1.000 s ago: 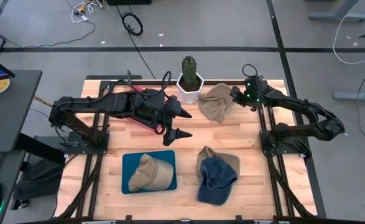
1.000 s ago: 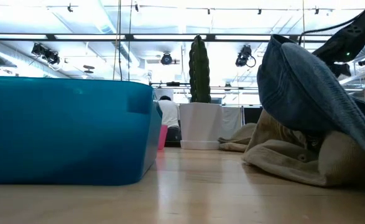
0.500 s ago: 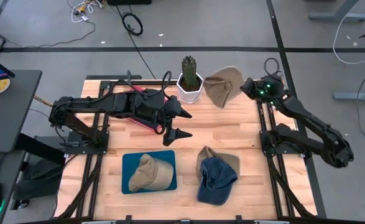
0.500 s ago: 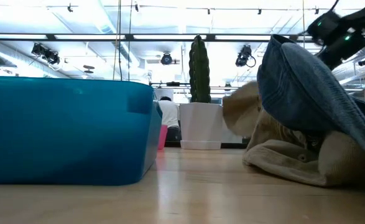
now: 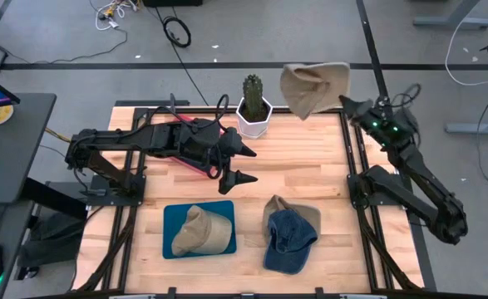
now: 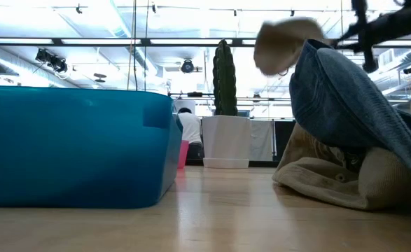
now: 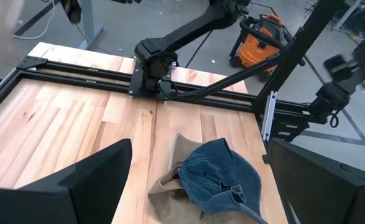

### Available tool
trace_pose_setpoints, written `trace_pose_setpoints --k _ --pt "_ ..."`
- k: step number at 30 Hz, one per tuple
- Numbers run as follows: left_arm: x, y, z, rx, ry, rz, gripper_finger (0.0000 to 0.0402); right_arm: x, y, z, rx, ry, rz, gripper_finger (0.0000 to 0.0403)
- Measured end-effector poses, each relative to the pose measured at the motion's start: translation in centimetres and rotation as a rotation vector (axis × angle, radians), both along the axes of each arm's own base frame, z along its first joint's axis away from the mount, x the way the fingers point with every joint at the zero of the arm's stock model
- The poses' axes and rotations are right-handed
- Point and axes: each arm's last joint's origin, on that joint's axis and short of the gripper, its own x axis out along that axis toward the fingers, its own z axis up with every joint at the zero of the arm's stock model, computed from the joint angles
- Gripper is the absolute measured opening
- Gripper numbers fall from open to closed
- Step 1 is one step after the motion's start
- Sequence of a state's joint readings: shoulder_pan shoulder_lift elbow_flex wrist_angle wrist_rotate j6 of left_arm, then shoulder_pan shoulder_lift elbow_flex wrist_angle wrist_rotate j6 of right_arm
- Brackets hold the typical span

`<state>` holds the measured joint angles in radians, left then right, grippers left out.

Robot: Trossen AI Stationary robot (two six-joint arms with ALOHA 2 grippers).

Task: Pick & Place hat
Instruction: Put the top brown cap into the blue bin

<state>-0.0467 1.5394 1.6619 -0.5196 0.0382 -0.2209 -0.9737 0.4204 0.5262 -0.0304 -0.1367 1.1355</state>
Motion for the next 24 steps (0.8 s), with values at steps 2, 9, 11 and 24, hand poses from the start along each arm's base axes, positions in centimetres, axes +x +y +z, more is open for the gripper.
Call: trace_pose_setpoints --k 2,9,11,24 --pt "0.0 0.0 0.0 0.001 -0.006 0.002 0.0382 -0.2 0.5 1.0 -0.094 -0.048 0.029 0.0006" --pt "0.4 0.0 1.2 0.037 -0.133 -0.004 0.0382 -0.7 2.1 4.2 -0.429 -0.204 0.200 0.0006" --pt "0.6 0.1 1.7 0.055 -0.193 0.013 0.0382 -0.8 2.5 4.6 -0.472 -0.233 0.245 0.0006" --pt "0.7 1.0 4.5 0.222 -0.466 0.193 0.0382 -1.0 3.4 5.5 -0.542 -0.299 0.399 0.0006"
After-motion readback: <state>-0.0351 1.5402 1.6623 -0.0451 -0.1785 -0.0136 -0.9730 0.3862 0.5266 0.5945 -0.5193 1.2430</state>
